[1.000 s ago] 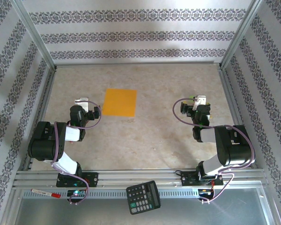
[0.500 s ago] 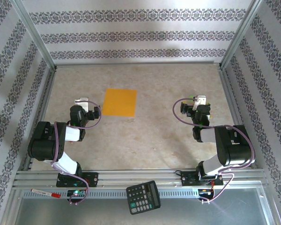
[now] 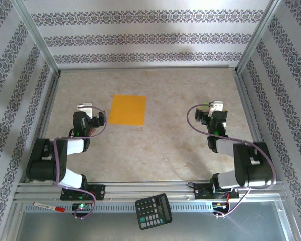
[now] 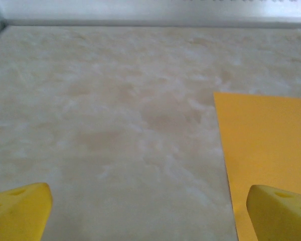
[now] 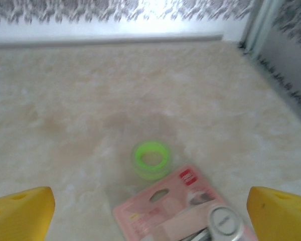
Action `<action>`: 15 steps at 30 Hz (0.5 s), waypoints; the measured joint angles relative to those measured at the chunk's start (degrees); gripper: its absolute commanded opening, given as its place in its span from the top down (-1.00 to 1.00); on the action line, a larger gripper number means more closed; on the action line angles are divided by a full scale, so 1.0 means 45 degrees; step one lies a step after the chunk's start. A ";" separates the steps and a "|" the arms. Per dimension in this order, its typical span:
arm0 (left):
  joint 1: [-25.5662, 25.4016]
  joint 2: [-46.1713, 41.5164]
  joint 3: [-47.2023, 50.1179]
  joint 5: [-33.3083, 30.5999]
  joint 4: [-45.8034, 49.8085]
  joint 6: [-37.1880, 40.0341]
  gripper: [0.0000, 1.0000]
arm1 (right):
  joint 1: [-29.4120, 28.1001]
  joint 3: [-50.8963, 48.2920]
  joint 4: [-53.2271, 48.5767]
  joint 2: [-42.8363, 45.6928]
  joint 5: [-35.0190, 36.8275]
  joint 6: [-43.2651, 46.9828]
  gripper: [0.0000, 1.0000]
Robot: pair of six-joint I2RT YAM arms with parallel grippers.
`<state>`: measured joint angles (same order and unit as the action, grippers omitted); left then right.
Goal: Fold a paper plane with a square sheet of paper (pick it up from the middle)
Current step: Move the square sheet of paper to the center of the table.
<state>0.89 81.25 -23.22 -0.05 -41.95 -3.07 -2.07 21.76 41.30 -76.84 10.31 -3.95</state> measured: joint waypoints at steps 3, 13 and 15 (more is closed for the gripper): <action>0.0024 -0.1778 -0.0865 -0.0801 0.1656 -0.1122 -0.99 | 0.0287 0.0690 -0.1904 0.2701 0.0869 -0.1122 -0.97; -0.1341 -0.3619 -0.3628 0.0461 0.8364 -0.5795 -1.00 | -0.1103 0.3623 -0.8553 0.5649 0.0257 -0.4376 -0.96; -0.2652 -0.3123 -0.4823 0.0214 1.0350 -0.5848 -1.00 | -0.2424 0.4551 -1.0064 0.4857 -0.0078 -0.4250 -0.96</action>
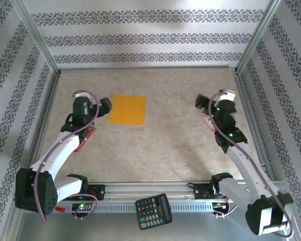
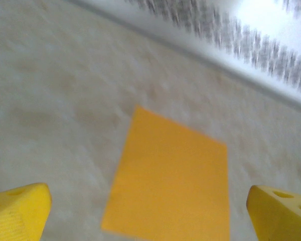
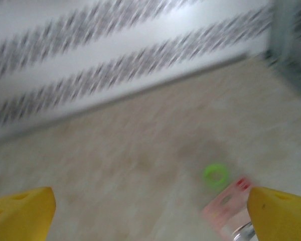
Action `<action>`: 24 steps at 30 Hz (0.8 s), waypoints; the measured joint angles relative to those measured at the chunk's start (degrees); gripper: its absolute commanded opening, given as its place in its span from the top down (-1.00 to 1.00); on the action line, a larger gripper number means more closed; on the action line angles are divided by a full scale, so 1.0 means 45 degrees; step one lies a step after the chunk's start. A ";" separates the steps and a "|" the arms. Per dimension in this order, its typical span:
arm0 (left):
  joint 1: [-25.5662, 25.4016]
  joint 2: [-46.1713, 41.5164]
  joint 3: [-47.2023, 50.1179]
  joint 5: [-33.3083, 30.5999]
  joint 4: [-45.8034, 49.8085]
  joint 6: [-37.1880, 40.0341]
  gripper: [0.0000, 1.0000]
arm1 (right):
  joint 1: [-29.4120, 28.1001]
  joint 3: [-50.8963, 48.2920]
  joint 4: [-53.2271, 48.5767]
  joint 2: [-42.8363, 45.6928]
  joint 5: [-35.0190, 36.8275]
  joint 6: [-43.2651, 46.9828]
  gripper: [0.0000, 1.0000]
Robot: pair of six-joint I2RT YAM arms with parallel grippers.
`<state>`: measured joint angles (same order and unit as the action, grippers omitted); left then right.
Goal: Fold a paper plane with a square sheet of paper (pick it up from the middle)
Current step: Move the square sheet of paper to the center of the table.
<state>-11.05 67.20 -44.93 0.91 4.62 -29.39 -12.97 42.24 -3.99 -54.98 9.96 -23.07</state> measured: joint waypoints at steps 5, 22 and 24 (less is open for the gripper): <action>-0.2618 0.2361 -0.3419 -0.0777 0.3740 0.0593 -0.99 | -0.2467 0.1851 -0.2929 -0.1991 -0.0559 0.0850 -0.96; -0.2263 1.2764 -1.2769 -0.0612 0.8835 0.2939 -0.99 | -0.3143 0.2050 -0.3842 -0.3079 -0.0899 0.1224 -0.96; -0.2205 1.3537 -1.3619 -0.0646 0.9117 0.3094 -1.00 | -0.3138 0.1885 -0.3769 -0.3050 -0.0903 0.1219 -0.96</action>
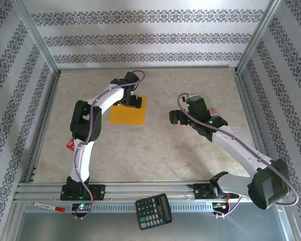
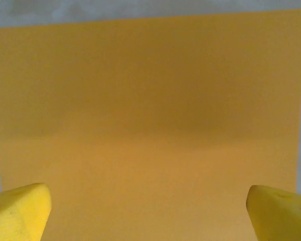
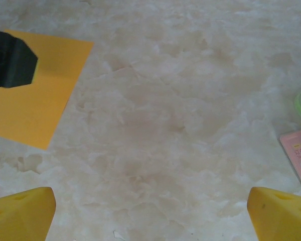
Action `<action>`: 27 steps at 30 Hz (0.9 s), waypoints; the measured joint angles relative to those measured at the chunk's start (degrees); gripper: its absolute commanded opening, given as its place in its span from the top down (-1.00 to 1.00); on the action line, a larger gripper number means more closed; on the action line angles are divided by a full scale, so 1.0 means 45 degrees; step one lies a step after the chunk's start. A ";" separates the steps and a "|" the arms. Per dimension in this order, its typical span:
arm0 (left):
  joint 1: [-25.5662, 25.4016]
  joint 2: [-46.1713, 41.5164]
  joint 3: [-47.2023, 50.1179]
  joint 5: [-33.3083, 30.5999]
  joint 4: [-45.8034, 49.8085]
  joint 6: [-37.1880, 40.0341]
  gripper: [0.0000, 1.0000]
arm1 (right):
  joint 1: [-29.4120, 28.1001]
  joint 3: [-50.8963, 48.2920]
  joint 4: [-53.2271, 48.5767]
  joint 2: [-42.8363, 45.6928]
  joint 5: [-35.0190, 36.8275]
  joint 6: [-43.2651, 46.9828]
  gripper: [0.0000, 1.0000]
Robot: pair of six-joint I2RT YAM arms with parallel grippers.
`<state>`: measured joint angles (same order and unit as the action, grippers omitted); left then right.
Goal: Fold a paper plane with a square sheet of paper (pick it up from the middle)
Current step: Move the square sheet of paper to the center of the table.
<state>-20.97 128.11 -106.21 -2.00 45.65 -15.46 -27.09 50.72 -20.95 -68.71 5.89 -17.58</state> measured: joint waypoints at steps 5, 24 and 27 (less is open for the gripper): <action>0.0000 0.1137 -0.1107 0.0049 0.0714 0.0126 -0.99 | 0.0340 -0.0568 -0.0010 0.0219 -0.0194 -0.0010 -0.97; -0.1103 -0.3390 0.5440 0.0087 0.0257 -0.0685 -0.99 | 0.0748 -0.0743 -0.0005 0.0063 -0.1229 -0.0053 -0.96; -0.1088 -0.3551 0.5255 -0.0029 0.0359 -0.0685 -0.99 | 0.0748 -0.0743 -0.0010 -0.0214 -0.1345 -0.0053 -0.96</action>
<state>-25.87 112.14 -82.56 -2.13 47.27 -18.55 -23.73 47.37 -20.99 -69.67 -0.16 -17.82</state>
